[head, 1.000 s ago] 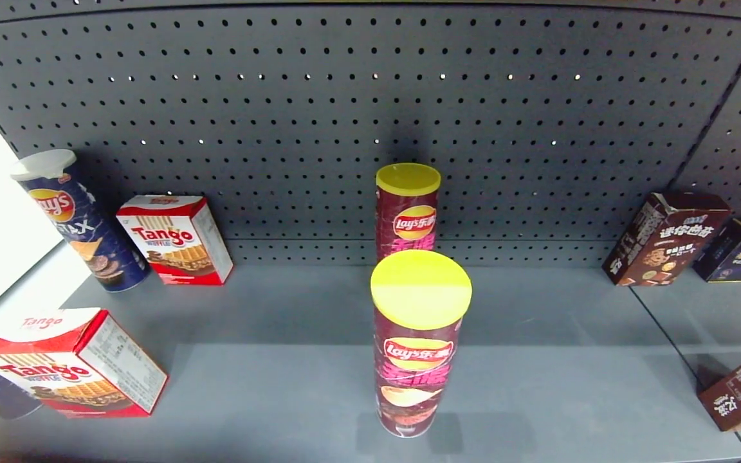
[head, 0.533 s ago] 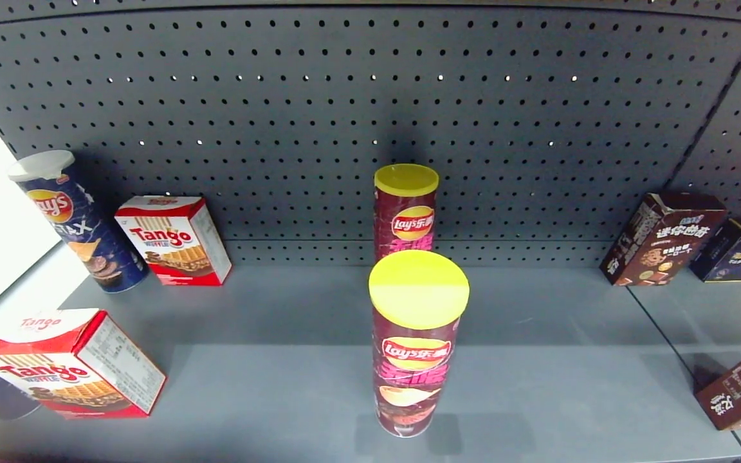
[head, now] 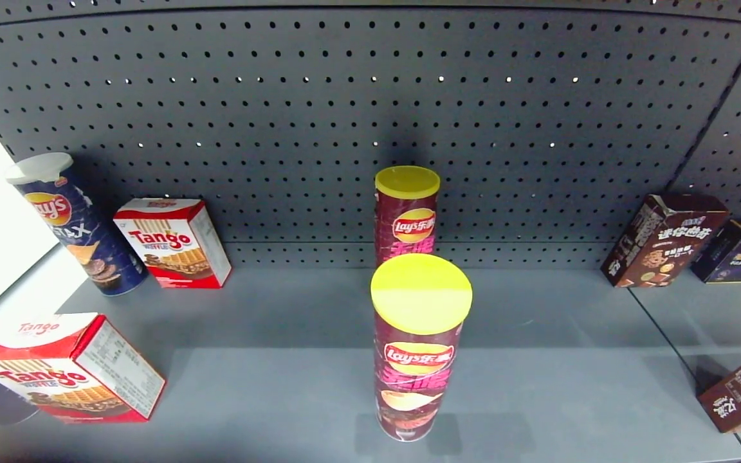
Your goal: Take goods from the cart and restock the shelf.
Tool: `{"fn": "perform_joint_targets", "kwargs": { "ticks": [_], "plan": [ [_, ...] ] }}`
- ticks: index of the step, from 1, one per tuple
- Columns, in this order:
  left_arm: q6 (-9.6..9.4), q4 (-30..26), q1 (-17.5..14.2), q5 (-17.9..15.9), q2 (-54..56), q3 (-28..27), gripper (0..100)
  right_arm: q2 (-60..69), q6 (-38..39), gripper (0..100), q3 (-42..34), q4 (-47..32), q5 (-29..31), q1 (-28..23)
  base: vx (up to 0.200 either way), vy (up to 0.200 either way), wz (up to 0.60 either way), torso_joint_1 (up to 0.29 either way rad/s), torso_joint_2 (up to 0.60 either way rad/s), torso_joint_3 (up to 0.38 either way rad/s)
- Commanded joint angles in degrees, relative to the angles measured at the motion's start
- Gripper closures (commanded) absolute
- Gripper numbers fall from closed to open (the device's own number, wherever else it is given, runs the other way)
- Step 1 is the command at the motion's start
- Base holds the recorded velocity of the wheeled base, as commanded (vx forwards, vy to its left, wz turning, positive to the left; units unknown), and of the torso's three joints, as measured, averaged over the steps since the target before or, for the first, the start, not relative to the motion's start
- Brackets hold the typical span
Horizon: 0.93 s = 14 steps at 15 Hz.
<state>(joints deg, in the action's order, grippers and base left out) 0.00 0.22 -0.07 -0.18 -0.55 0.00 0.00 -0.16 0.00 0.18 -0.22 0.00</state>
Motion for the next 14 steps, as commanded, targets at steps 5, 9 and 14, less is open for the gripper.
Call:
{"fn": "perform_joint_targets", "kwargs": {
  "ticks": [5, 9, 14],
  "plan": [
    [0.09, 0.0, 0.0, 0.0, -0.1, 0.0, 0, 0.0, 0.0, 0, 0.0, 0.0, 0.0, 0.0, 0.0, 0.0, 0.0, 0.0, 0.0, 0.0],
    [-0.09, 0.0, 0.0, 0.0, -0.1, 0.0, 0, 0.0, 0.0, 0, 0.0, 0.0, 0.0, 0.0, 0.0, 0.0, 0.0, 0.0, 0.0, 0.0],
    [0.0, 0.0, 0.0, 0.0, -0.1, 0.0, 0, 0.0, 0.0, 0, 0.0, 0.0, 0.0, 0.0, -0.08, 0.0, 0.0, 0.001, 0.0, 0.0]
  ]
}}
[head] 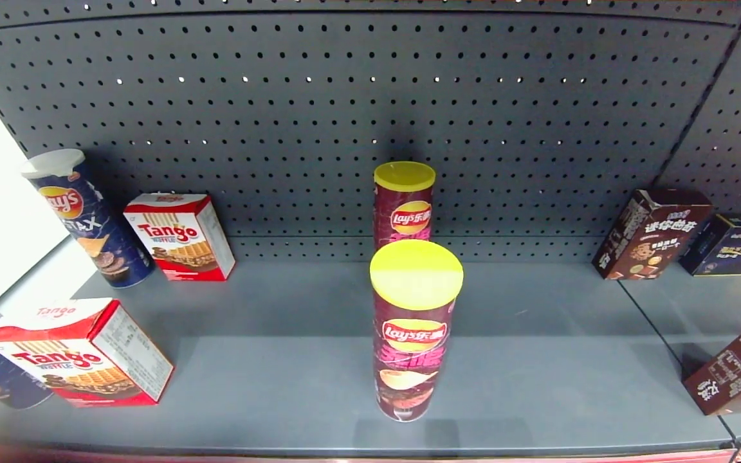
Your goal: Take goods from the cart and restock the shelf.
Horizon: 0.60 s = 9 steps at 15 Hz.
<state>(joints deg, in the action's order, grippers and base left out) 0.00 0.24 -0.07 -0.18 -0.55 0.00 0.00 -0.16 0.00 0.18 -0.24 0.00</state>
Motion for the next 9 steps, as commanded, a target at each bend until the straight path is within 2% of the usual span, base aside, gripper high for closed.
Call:
{"fn": "perform_joint_targets", "kwargs": {
  "ticks": [1, 3, 9],
  "plan": [
    [0.0, 0.0, 0.0, 0.0, -0.1, 0.0, 0, 0.0, 0.0, 0, 0.0, 0.0, 0.0, 0.0, 0.0, 0.0, 0.0, 0.0, 0.0, 0.0],
    [0.09, 0.0, 0.0, 0.0, -0.1, 0.0, 0, 0.0, 0.0, 0, 0.0, -0.1, 0.0, 0.1, -0.2, 0.0, 0.0, 0.01, 0.0, 0.002],
    [0.0, 0.0, 0.0, 0.0, -0.1, 0.0, 0, 0.0, 0.0, 0, 0.0, 0.0, 0.0, 0.0, 0.0, 0.0, 0.0, 0.0, 0.0, 0.0]
  ]
}}
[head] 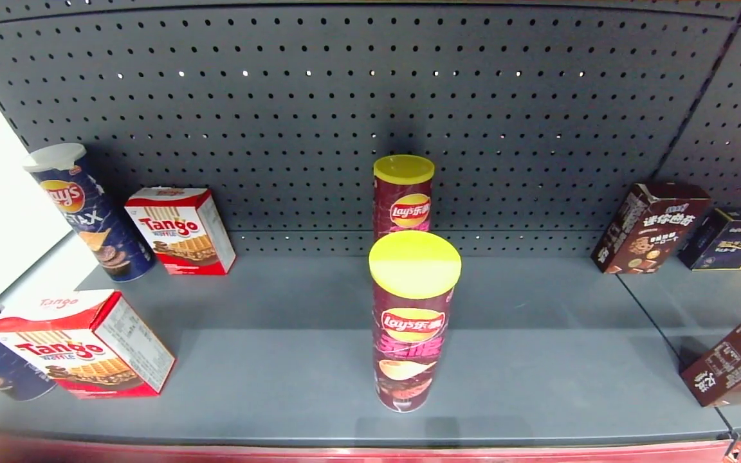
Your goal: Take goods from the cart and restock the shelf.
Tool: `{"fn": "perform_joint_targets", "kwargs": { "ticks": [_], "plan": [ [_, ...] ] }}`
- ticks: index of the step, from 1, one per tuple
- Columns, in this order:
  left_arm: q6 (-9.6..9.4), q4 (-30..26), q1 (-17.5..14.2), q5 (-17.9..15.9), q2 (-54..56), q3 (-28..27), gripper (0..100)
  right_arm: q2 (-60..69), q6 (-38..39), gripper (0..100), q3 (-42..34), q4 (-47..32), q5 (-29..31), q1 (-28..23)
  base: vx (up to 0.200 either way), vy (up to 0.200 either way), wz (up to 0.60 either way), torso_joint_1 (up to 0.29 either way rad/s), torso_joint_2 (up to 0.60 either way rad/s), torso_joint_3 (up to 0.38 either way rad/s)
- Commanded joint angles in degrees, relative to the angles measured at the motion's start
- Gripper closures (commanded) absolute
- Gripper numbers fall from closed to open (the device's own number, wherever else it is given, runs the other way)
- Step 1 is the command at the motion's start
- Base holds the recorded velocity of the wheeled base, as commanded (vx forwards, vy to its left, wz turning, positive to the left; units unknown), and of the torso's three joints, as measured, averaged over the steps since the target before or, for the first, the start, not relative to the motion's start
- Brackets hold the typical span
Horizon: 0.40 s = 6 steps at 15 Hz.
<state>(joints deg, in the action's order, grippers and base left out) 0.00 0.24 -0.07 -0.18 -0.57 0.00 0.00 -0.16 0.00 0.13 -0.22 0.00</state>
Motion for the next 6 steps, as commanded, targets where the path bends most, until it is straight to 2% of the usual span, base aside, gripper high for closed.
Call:
{"fn": "perform_joint_targets", "kwargs": {
  "ticks": [1, 6],
  "plan": [
    [0.09, 0.0, 0.0, 0.0, 0.0, 0.0, 0, 0.0, 0.0, 0, 0.0, 0.0, 0.0, 0.0, 0.0, 0.0, 0.0, 0.0, 0.0, 0.0],
    [0.0, 0.0, 0.0, 0.0, 0.0, 0.0, 0, 0.0, 0.0, 0, 0.0, 0.0, 0.1, 0.0, 0.0, 0.0, 0.0, 0.0, 0.0, 0.0]
  ]
}}
